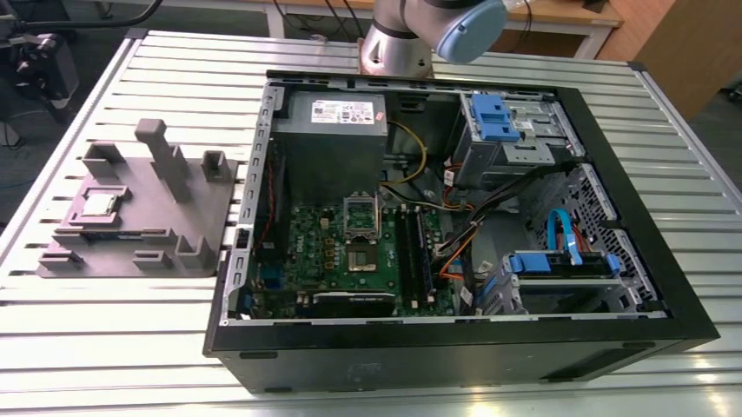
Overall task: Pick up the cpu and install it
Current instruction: 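Pick up the cpu and move it towards the insertion slot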
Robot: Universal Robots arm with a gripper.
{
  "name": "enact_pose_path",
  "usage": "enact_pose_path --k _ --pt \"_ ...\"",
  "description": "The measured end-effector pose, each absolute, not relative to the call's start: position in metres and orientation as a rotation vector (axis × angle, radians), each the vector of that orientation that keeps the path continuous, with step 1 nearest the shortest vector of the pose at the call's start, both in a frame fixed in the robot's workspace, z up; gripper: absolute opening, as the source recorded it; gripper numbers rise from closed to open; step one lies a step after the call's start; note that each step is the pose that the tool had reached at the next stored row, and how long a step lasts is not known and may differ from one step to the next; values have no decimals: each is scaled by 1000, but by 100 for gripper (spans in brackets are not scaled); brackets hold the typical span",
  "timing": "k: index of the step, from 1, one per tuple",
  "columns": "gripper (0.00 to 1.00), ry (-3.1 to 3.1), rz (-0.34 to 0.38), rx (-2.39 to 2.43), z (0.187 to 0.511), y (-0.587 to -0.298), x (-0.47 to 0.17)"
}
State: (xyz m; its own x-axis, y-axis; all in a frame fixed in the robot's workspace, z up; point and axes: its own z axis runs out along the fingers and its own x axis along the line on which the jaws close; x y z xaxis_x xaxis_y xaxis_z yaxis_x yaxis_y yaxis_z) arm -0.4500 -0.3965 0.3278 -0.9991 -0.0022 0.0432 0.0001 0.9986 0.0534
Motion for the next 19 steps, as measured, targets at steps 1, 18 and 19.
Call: enact_pose_path --k 1,18,19 --pt "65 -3097 -83 2 327 -397 -450" --pt "65 -3094 -85 97 318 -398 -450" --pt "65 -3094 -84 98 318 -398 -450"
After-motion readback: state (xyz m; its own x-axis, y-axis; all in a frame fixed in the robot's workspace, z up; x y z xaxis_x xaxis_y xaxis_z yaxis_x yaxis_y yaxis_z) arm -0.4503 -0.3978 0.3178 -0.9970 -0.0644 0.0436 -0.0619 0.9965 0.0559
